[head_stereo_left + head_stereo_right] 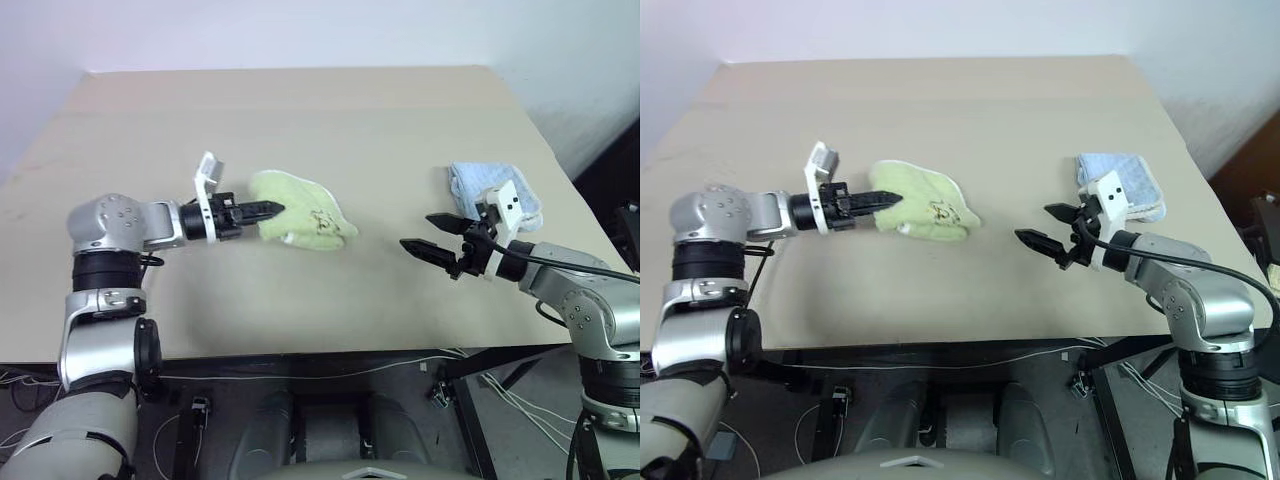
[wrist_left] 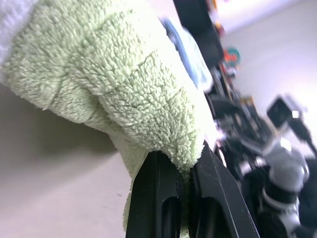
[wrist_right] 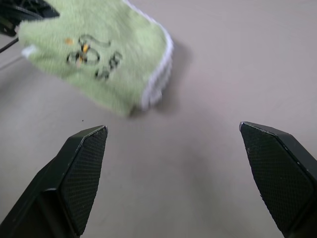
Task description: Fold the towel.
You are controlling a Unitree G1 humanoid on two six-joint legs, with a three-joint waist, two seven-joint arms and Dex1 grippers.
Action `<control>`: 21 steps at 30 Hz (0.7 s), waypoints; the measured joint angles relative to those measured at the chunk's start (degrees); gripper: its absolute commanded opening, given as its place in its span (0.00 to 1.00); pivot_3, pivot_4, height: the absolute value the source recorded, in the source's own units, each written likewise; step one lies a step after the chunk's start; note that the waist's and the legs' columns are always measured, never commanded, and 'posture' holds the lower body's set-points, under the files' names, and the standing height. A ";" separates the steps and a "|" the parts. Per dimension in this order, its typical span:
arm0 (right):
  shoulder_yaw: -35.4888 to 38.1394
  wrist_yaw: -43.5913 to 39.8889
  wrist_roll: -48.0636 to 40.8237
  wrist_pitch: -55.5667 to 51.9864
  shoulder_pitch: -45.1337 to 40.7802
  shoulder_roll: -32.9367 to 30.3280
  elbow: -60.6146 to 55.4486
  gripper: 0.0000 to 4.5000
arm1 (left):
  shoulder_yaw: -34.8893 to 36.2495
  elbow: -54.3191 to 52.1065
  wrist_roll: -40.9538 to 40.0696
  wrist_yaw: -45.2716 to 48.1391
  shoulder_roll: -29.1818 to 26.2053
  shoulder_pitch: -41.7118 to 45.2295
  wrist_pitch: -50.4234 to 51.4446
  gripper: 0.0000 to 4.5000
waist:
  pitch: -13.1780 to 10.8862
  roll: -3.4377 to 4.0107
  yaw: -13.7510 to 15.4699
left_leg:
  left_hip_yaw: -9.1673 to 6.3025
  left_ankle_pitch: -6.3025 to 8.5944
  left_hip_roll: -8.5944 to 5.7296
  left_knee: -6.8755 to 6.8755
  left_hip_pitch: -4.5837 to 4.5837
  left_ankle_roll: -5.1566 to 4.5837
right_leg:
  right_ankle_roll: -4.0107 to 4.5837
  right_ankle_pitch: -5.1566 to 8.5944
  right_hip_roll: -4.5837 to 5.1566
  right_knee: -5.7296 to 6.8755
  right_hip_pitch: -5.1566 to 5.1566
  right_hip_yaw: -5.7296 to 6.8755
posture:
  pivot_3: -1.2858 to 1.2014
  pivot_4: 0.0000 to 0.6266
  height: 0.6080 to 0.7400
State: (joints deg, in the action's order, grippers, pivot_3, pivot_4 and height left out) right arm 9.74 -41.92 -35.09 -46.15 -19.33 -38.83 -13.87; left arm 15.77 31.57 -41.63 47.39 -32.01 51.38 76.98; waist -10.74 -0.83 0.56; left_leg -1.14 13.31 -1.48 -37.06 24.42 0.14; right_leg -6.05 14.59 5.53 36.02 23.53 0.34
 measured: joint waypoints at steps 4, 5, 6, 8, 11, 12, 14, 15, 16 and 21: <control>-0.34 -0.05 0.01 0.35 -1.49 0.64 1.24 1.00 | 6.56 5.32 0.67 -4.54 -3.72 1.41 -4.36 0.01 | -0.04 -0.03 -0.13 | 0.00 0.00 0.01 0.00 0.00 0.00 | -0.01 0.00 -0.04 0.05 0.04 0.01 | 0.52 0.24 1.00; -0.43 -0.10 0.02 0.40 -1.75 0.71 1.64 1.00 | 7.65 6.81 1.09 -5.43 -4.70 1.98 -5.61 0.01 | -0.04 -0.03 -0.10 | 0.00 0.00 0.01 0.00 0.00 0.00 | -0.01 0.00 -0.05 0.06 0.04 0.01 | 0.52 0.24 1.00; -0.53 -0.13 0.04 0.41 -2.01 0.95 2.00 1.00 | 8.30 8.76 1.75 -6.50 -6.16 2.75 -7.50 0.01 | -0.05 -0.05 -0.09 | 0.00 0.00 0.01 0.00 0.00 0.00 | -0.02 0.00 -0.05 0.06 0.04 0.01 | 0.52 0.24 1.00; -1.43 -0.36 0.05 0.41 -2.75 1.45 2.52 1.00 | 8.67 13.49 4.21 -8.58 -9.50 4.08 -12.02 0.01 | -0.05 -0.05 -0.18 | 0.05 0.00 0.00 0.00 -0.01 0.00 | -0.02 0.00 -0.06 0.07 0.05 0.01 | 0.52 0.24 1.00; -1.83 -0.88 0.07 0.41 -3.22 1.52 3.29 1.00 | 10.38 22.50 6.67 -11.03 -14.67 6.67 -18.98 0.01 | -0.10 -0.12 -0.28 | 0.08 0.00 0.00 0.01 0.00 0.00 | -0.02 0.00 -0.07 0.08 0.08 0.01 | 0.52 0.24 1.00; -1.89 -1.16 0.12 0.41 -3.37 1.50 3.68 1.00 | 10.99 25.39 7.42 -11.85 -16.49 7.76 -21.63 0.01 | -0.14 -0.18 -0.27 | 0.08 0.00 0.00 0.01 0.00 0.00 | -0.03 -0.01 -0.07 0.08 0.09 0.01 | 0.52 0.24 1.00; -2.35 -1.49 0.34 0.41 -3.76 1.50 4.26 1.00 | 12.10 30.47 8.75 -12.96 -19.73 9.65 -27.11 0.01 | -0.15 -0.21 -0.27 | 0.09 0.00 0.00 0.01 0.01 0.00 | -0.03 -0.01 -0.07 0.08 0.09 0.01 | 0.52 0.24 1.00; -2.51 -1.74 0.46 0.41 -3.81 1.50 4.36 1.00 | 12.22 32.01 9.40 -13.03 -21.10 10.17 -29.27 0.01 | -0.15 -0.21 -0.28 | 0.11 0.00 0.00 0.01 0.01 0.00 | -0.03 -0.01 -0.06 0.08 0.09 0.01 | 0.52 0.24 1.00; -2.71 -1.92 0.51 0.41 -3.99 1.50 4.56 1.00 | 12.46 33.50 9.89 -13.04 -22.18 10.52 -31.16 0.01 | -0.15 -0.21 -0.20 | 0.11 0.00 -0.01 0.01 0.01 0.00 | -0.03 -0.01 -0.05 0.08 0.08 0.01 | 0.52 0.24 1.00; -3.60 -2.79 0.71 0.38 -5.27 1.48 5.22 1.00 | 16.31 39.73 9.84 -14.49 -24.52 10.24 -36.71 0.01 | -0.16 -0.25 0.07 | 0.11 0.00 0.00 -0.02 0.01 0.00 | -0.05 -0.02 -0.05 0.10 0.07 0.02 | 0.52 0.24 1.00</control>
State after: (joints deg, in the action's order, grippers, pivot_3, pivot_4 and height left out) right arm 6.14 -44.71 -34.38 -45.77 -24.60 -37.34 -8.65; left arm 32.09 71.30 -31.79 32.90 -56.53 61.62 40.28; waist -10.90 -1.08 0.63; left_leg -1.03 13.31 -1.48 -37.07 24.43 0.15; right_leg -6.09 14.58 5.48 36.13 23.60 0.36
